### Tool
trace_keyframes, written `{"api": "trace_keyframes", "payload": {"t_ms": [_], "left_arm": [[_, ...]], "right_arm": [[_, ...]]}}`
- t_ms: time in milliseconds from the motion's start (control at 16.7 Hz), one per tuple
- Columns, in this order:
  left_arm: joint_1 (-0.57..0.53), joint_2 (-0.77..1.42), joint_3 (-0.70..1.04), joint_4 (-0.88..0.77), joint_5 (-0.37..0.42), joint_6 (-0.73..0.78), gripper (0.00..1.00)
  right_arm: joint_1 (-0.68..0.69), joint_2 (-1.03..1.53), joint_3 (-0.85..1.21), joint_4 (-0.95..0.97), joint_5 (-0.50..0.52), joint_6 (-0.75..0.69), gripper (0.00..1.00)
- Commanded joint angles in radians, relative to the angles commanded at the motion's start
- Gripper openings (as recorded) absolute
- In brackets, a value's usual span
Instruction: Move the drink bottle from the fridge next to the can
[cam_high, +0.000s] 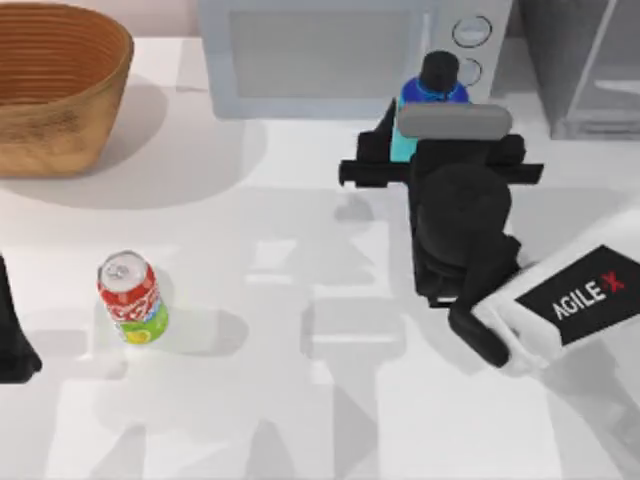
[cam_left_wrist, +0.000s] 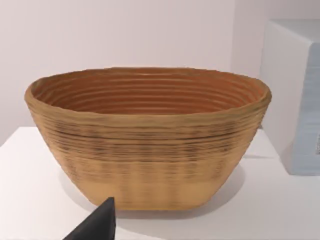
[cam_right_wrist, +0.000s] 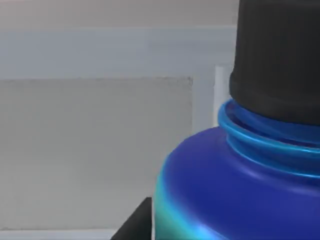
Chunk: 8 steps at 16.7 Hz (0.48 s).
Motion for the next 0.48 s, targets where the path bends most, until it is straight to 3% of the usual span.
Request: {"api": "trace_keyframes", "payload": {"t_ms": [240,480], "left_arm": [[0.000,0.000,0.000,0.000,0.000,0.000,1.00],[0.000,0.000,0.000,0.000,0.000,0.000,1.00]], "right_arm": [[0.261,0.080,0.053,0.013,0.256,-0.002,0.00],[0.426,0.126,0.088,0.025,0.415,-0.005,0.00]]}}
